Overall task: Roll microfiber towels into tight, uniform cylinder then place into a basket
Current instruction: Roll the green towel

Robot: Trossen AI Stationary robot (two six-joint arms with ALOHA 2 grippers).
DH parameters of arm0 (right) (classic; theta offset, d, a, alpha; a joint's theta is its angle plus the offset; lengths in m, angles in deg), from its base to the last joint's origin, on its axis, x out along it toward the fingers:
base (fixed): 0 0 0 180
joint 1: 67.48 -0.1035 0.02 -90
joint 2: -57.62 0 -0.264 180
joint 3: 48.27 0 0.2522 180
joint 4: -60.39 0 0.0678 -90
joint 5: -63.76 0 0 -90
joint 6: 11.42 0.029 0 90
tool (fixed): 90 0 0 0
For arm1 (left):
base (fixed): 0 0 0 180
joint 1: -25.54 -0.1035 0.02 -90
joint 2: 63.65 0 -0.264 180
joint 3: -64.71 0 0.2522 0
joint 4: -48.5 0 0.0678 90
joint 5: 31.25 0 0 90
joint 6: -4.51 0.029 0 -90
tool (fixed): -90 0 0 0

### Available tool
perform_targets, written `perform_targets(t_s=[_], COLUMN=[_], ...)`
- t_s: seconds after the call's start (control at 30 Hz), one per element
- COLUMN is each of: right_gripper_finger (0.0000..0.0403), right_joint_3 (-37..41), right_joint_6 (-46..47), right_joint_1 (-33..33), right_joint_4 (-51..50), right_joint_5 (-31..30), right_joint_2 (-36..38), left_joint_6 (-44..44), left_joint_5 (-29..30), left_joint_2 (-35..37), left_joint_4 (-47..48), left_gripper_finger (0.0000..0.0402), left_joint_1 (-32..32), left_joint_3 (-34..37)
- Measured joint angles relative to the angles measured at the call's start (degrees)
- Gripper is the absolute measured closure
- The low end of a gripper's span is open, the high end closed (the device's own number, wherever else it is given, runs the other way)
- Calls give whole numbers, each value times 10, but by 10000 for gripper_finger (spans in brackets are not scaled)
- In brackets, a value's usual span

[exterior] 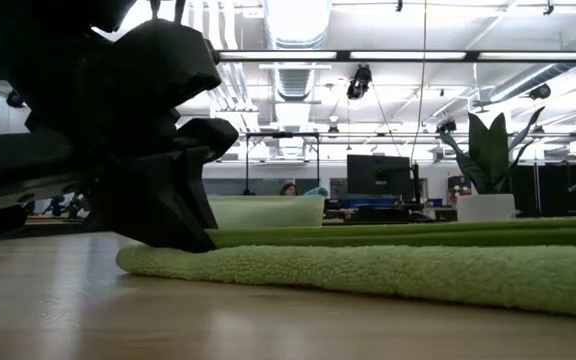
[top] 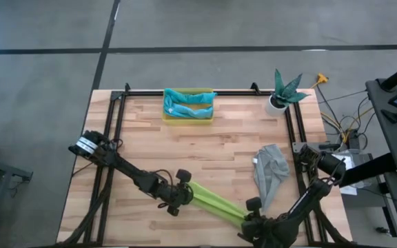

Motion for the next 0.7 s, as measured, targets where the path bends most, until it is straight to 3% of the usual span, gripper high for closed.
perform_targets(t_s=[0.17,0.5,0.7], right_gripper_finger=[380,311,290], right_joint_3=[34,75,76], right_joint_6=[13,50,51], right_joint_1=[0,3,4], right_joint_4=[35,82,83], right_joint_5=[0,-15,-15], right_joint_2=[0,5,4], left_joint_6=[0,25,34], left_joint_5=[-2,-10,-5], left_joint_2=[0,13,15], left_joint_4=[-3,-2,-2], left_gripper_finger=[400,399,346], left_joint_1=[0,3,2], left_joint_3=[1,5,9])
